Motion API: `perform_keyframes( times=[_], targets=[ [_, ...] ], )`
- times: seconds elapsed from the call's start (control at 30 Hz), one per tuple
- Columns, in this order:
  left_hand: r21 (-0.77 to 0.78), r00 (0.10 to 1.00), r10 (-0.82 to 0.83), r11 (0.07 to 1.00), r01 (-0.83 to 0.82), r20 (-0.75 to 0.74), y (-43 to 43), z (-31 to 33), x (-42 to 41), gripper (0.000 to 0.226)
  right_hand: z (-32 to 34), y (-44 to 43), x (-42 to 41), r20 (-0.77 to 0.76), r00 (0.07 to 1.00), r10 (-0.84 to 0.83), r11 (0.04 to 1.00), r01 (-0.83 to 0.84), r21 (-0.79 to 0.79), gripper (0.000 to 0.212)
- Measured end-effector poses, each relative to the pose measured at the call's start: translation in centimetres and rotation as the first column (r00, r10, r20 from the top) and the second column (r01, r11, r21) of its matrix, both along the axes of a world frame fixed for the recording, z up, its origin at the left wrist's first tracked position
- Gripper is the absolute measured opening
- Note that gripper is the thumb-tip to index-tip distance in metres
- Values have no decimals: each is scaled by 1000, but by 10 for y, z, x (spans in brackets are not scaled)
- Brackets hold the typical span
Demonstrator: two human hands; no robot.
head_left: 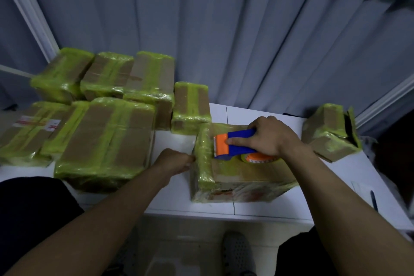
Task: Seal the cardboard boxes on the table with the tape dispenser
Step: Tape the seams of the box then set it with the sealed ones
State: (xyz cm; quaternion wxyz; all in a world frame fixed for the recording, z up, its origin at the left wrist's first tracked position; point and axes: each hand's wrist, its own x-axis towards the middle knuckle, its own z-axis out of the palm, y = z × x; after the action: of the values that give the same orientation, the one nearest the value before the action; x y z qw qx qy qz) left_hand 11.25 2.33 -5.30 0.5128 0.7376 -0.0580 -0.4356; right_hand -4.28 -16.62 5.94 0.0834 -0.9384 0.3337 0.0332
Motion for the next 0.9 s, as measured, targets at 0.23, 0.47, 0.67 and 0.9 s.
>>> perform_keyframes(
  times=[0.23,0.47,0.67,0.9],
  targets=[
    [-129,986,159,980,-152,42,-3,11,-19,24,-1,-1,-2,11,1000,-3,1000,2,6,91],
    [-180,997,-77,980,81,29,6,23,-34,26,-1,1,-4,27,1000,-3,1000,4,-21,79],
    [-333,953,-245,896,293,180,6,31,-43,52,8,0,-6,10,1000,-16,995,15,97,50],
    [-200,878,-279,905,376,390,10,28,-12,63,9,-3,-25,221,962,-159,897,48,439,47]
  ],
)
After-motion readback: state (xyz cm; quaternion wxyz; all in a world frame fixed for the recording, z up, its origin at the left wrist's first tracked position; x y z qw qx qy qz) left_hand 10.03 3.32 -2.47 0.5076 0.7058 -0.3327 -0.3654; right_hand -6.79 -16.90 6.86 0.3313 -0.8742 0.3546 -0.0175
